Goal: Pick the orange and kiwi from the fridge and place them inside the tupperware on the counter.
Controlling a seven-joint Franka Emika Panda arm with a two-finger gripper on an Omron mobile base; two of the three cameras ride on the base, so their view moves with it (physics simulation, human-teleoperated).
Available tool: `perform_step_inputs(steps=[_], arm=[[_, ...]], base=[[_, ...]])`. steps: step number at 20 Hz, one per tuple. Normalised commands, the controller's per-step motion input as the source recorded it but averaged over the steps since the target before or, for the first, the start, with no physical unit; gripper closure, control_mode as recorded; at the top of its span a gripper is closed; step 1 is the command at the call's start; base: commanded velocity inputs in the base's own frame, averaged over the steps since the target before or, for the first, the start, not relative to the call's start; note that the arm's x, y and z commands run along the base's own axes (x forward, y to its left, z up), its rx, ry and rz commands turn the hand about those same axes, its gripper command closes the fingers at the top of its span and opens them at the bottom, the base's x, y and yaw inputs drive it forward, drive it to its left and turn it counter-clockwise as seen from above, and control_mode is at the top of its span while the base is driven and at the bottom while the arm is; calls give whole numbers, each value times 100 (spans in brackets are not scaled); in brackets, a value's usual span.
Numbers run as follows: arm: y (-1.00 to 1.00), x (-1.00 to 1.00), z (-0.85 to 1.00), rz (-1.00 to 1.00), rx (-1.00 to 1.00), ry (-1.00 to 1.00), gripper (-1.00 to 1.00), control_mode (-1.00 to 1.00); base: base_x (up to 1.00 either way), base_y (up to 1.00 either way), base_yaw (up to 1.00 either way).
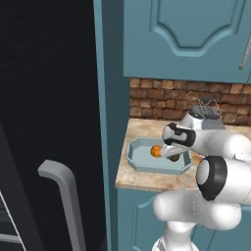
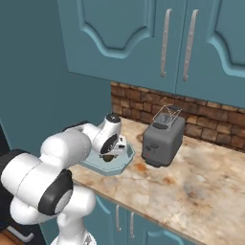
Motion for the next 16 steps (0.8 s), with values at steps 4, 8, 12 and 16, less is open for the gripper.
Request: perform_step_inputs(steps=[4, 8, 12, 16], arm=[[-1, 52, -25, 1, 0, 0, -100, -100], [-4, 32, -24, 2, 0, 2, -100, -100], [-15, -15, 27, 2, 0, 1, -100, -100], [-1, -19, 95, 3, 0, -4, -100, -100]], base=[[0, 0, 0], [0, 0, 0], [0, 0, 0], [0, 0, 0]])
